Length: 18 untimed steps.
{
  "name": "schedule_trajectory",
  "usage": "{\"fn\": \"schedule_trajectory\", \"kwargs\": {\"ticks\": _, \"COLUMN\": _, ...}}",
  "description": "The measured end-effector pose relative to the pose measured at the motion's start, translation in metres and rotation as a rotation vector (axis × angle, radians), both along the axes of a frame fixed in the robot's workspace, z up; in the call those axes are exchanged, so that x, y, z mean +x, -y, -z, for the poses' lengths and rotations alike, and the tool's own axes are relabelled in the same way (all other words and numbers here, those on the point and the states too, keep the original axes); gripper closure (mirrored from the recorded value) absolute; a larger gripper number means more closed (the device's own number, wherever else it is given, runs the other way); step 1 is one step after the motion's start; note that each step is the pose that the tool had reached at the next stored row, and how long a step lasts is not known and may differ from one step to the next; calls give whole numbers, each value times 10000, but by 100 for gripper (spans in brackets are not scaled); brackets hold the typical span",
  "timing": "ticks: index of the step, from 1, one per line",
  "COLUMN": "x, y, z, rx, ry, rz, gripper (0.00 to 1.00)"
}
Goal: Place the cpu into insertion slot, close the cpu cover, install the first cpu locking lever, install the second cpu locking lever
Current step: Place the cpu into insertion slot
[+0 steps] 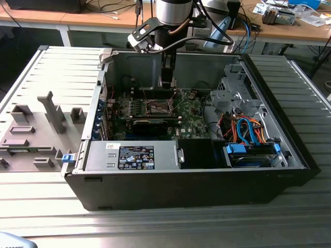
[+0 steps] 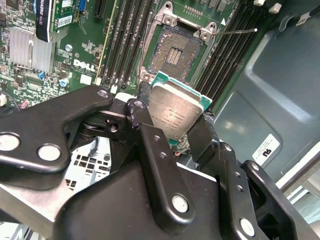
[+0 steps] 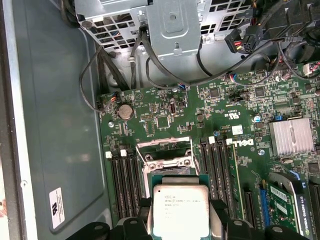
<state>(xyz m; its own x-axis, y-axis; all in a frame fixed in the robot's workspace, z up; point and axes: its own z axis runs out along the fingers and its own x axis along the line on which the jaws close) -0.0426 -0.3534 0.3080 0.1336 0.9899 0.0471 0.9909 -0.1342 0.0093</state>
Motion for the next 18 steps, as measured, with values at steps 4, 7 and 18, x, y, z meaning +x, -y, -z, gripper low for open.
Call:
{"fn": "schedule_trajectory", "kwargs": {"ticks": 4, "x": 0, "y": 0, "z": 0, "rx": 0, "ry": 1, "rz": -23, "gripper": 46}}
{"fn": "schedule_trajectory", "kwargs": {"ticks": 7, "x": -1, "y": 0, "z": 0, "rx": -1, "ry": 0, "rz": -183, "gripper": 46}}
{"fn": "schedule_trajectory", "kwargs": {"ticks": 18, "x": 0, "y": 0, "z": 1, "rx": 1, "ry": 0, "rz": -1437, "gripper": 46}}
